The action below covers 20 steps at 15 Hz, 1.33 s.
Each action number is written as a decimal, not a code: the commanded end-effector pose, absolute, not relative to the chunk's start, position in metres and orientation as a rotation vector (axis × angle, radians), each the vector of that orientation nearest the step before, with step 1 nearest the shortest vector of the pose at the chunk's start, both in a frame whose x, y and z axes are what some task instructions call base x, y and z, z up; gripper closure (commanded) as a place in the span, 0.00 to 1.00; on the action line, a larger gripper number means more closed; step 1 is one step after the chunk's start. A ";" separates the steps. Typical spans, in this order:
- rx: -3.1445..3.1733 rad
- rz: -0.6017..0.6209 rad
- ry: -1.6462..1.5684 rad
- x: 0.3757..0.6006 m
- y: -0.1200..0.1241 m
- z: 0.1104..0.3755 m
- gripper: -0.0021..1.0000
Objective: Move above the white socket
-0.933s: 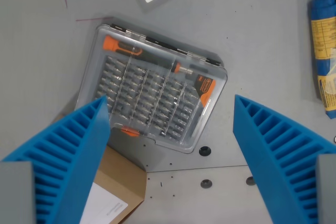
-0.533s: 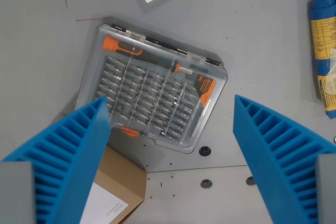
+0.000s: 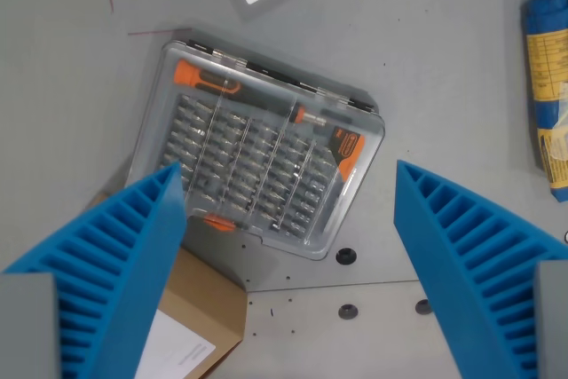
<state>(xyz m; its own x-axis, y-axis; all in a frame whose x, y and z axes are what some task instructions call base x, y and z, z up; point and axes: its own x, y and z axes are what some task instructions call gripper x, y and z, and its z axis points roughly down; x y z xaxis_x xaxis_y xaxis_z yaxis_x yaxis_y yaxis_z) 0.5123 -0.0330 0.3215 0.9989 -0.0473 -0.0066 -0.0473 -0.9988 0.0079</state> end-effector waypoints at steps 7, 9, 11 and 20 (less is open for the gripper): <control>3.126 0.019 0.116 0.525 -0.033 0.305 0.00; 3.123 0.017 0.151 0.529 -0.033 0.301 0.00; 3.120 0.012 0.181 0.532 -0.033 0.295 0.00; 3.104 -0.014 0.339 0.551 -0.032 0.269 0.00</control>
<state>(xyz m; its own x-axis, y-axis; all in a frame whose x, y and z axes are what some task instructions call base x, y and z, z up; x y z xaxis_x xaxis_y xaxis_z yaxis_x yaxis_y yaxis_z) 0.5391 -0.0322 0.2704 0.9954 0.0951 0.0133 0.0949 -0.9954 0.0146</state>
